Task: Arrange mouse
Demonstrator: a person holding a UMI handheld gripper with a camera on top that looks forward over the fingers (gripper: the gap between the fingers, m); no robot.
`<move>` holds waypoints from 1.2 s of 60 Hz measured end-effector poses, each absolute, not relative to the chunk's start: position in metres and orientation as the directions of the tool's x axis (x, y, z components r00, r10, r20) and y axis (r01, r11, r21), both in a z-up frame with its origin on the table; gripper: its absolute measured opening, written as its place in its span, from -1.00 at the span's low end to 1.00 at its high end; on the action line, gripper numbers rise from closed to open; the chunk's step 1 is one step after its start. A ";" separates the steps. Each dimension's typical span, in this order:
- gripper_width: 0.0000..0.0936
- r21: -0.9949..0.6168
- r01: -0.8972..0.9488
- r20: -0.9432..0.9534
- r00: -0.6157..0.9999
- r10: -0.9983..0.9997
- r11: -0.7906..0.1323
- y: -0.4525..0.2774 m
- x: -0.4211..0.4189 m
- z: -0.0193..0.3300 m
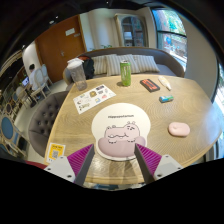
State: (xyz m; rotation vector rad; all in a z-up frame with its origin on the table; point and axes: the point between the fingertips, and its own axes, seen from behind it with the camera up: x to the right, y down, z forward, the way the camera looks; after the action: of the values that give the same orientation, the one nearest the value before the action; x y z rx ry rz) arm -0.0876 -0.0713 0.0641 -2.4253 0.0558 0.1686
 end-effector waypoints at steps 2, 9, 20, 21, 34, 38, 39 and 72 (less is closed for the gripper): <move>0.80 -0.651 -0.092 -0.129 0.992 -0.010 -0.754 -0.071 -0.082 0.064; 0.79 -0.656 -0.132 -0.118 0.990 -0.071 -0.743 -0.079 -0.053 0.061; 0.79 -0.695 -0.094 -0.026 0.994 -0.105 -0.713 -0.085 0.030 0.051; 0.79 -0.695 -0.080 -0.002 0.994 -0.110 -0.715 -0.086 0.041 0.048; 0.78 -0.701 0.012 0.143 0.982 -0.124 -0.713 -0.085 0.150 0.019; 0.78 -0.696 0.033 0.155 0.982 -0.106 -0.717 -0.081 0.171 0.008; 0.77 -0.698 0.039 0.157 0.983 -0.100 -0.715 -0.079 0.173 0.006; 0.69 -0.776 0.017 -0.004 1.000 0.031 -0.631 0.032 0.214 -0.016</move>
State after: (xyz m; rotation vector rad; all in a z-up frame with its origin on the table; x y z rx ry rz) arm 0.2144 0.0322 -0.0160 -2.2536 -0.0328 0.0204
